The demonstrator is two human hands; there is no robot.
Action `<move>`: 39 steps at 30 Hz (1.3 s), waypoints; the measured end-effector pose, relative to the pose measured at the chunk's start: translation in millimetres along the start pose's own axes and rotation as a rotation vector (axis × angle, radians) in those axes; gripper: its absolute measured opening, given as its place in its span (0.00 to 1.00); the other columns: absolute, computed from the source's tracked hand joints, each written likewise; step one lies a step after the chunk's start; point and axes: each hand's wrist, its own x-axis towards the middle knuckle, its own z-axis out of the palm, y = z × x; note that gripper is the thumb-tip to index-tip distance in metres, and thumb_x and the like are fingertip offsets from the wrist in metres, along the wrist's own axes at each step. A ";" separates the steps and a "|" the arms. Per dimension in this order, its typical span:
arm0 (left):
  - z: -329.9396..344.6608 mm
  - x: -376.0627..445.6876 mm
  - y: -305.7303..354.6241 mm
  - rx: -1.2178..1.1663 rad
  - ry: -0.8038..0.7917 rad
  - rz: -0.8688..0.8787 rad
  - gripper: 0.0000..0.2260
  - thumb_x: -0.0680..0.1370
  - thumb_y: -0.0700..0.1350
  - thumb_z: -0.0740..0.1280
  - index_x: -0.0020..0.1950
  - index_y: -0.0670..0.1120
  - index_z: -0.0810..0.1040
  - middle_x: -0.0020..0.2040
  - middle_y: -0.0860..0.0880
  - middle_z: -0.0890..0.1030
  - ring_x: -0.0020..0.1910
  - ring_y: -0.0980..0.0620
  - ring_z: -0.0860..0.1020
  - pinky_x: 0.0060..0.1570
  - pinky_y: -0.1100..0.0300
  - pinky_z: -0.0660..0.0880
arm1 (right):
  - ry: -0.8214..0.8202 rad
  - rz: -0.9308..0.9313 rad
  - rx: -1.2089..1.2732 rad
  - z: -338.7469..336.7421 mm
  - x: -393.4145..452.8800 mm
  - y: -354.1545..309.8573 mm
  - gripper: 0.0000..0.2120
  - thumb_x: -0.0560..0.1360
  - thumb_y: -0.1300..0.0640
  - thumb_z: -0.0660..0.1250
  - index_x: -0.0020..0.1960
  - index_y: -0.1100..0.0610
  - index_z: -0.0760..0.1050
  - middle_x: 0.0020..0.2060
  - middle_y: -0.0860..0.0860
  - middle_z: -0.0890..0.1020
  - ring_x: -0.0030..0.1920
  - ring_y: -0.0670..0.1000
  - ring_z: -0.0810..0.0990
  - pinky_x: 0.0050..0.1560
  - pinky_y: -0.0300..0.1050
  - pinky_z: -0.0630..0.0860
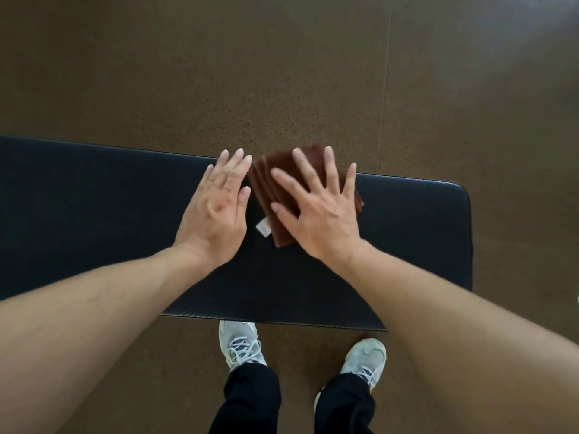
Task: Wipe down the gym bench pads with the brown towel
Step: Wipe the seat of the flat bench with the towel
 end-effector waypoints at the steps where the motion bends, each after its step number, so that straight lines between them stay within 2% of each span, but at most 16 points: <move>1: -0.7 2.2 1.6 0.026 -0.011 -0.001 0.23 0.86 0.45 0.51 0.82 0.47 0.57 0.82 0.51 0.55 0.81 0.57 0.47 0.80 0.57 0.44 | -0.024 0.086 0.037 -4.0 10.4 2.2 0.28 0.83 0.34 0.53 0.81 0.35 0.54 0.85 0.46 0.51 0.84 0.61 0.41 0.79 0.72 0.41; 3: 0.6 2.4 6.6 0.113 -0.072 0.063 0.24 0.86 0.45 0.51 0.82 0.47 0.54 0.83 0.52 0.51 0.81 0.57 0.44 0.80 0.55 0.44 | -0.057 0.169 0.084 -10.4 18.7 4.9 0.28 0.84 0.36 0.52 0.82 0.36 0.51 0.84 0.46 0.52 0.84 0.58 0.44 0.81 0.66 0.44; 8: 16.3 -0.5 35.4 0.230 -0.253 0.212 0.24 0.86 0.48 0.52 0.82 0.49 0.52 0.82 0.54 0.46 0.81 0.56 0.39 0.80 0.54 0.42 | -0.012 0.156 0.071 -21.0 -8.1 48.1 0.25 0.86 0.43 0.52 0.83 0.40 0.54 0.83 0.46 0.59 0.84 0.54 0.50 0.82 0.57 0.48; 13: 45.6 -8.0 83.3 0.247 -0.362 0.152 0.30 0.83 0.60 0.53 0.82 0.50 0.49 0.83 0.54 0.43 0.80 0.56 0.36 0.79 0.56 0.38 | 0.068 0.333 0.091 -31.8 -61.5 134.2 0.25 0.86 0.45 0.54 0.82 0.42 0.57 0.83 0.46 0.58 0.84 0.54 0.47 0.83 0.56 0.48; 16: 65.5 -27.0 110.9 0.307 -0.450 0.144 0.31 0.83 0.61 0.51 0.82 0.51 0.46 0.83 0.53 0.42 0.80 0.55 0.36 0.80 0.53 0.40 | 0.151 0.369 0.154 -28.1 -98.0 152.0 0.24 0.86 0.49 0.57 0.82 0.43 0.60 0.83 0.48 0.58 0.84 0.54 0.48 0.83 0.58 0.50; 19: 84.1 -40.8 132.9 0.341 -0.474 0.023 0.33 0.83 0.62 0.50 0.82 0.51 0.41 0.82 0.52 0.38 0.80 0.53 0.36 0.80 0.51 0.41 | 0.216 0.406 0.200 -14.3 -140.3 152.6 0.25 0.84 0.52 0.62 0.80 0.47 0.64 0.82 0.49 0.61 0.84 0.56 0.51 0.81 0.62 0.57; 22: 87.0 -37.0 141.6 0.395 -0.482 -0.011 0.30 0.84 0.59 0.49 0.82 0.49 0.42 0.82 0.51 0.40 0.81 0.51 0.38 0.80 0.50 0.42 | 0.222 0.382 0.197 4.9 -197.5 145.4 0.25 0.83 0.54 0.64 0.79 0.48 0.66 0.81 0.50 0.64 0.84 0.57 0.53 0.79 0.66 0.61; 27: 76.5 -30.2 138.7 0.442 -0.505 0.034 0.26 0.85 0.55 0.47 0.82 0.51 0.45 0.83 0.52 0.44 0.81 0.52 0.42 0.80 0.50 0.42 | 0.105 0.150 0.116 30.1 -270.0 115.8 0.26 0.84 0.46 0.57 0.81 0.44 0.61 0.83 0.48 0.60 0.84 0.57 0.53 0.81 0.61 0.54; 31: 86.0 -36.5 136.8 0.310 -0.389 -0.008 0.26 0.85 0.56 0.47 0.82 0.51 0.51 0.82 0.53 0.49 0.81 0.53 0.44 0.80 0.50 0.45 | 0.070 0.158 0.055 36.9 -272.3 92.4 0.29 0.83 0.45 0.59 0.83 0.44 0.59 0.83 0.49 0.60 0.84 0.57 0.54 0.80 0.59 0.54; 34: 89.9 -40.9 128.2 0.198 -0.329 0.016 0.25 0.85 0.56 0.47 0.81 0.51 0.55 0.82 0.54 0.52 0.81 0.55 0.44 0.80 0.51 0.44 | 0.083 0.142 0.017 37.7 -257.8 78.6 0.29 0.83 0.45 0.58 0.83 0.45 0.58 0.83 0.50 0.59 0.84 0.58 0.53 0.81 0.58 0.53; 36: 84.6 -42.1 122.7 -0.037 -0.355 -0.053 0.24 0.85 0.56 0.46 0.81 0.54 0.57 0.82 0.56 0.53 0.81 0.58 0.43 0.80 0.52 0.42 | 0.077 0.086 -0.011 38.6 -242.9 64.2 0.29 0.84 0.46 0.58 0.83 0.45 0.57 0.83 0.50 0.59 0.84 0.58 0.53 0.81 0.59 0.53; 38: 71.4 -48.3 115.5 -0.282 -0.394 -0.164 0.23 0.85 0.59 0.46 0.81 0.59 0.55 0.82 0.59 0.53 0.80 0.59 0.42 0.79 0.53 0.42 | 0.055 0.030 -0.023 41.1 -227.6 42.6 0.29 0.84 0.46 0.59 0.83 0.46 0.57 0.83 0.51 0.58 0.84 0.58 0.51 0.82 0.59 0.51; 39: 62.4 -54.8 106.5 -0.328 -0.387 -0.160 0.23 0.85 0.59 0.47 0.81 0.61 0.53 0.81 0.61 0.52 0.79 0.62 0.41 0.77 0.57 0.42 | 0.039 0.001 -0.023 42.9 -218.4 27.0 0.30 0.84 0.46 0.60 0.83 0.46 0.56 0.83 0.51 0.57 0.84 0.58 0.51 0.82 0.59 0.52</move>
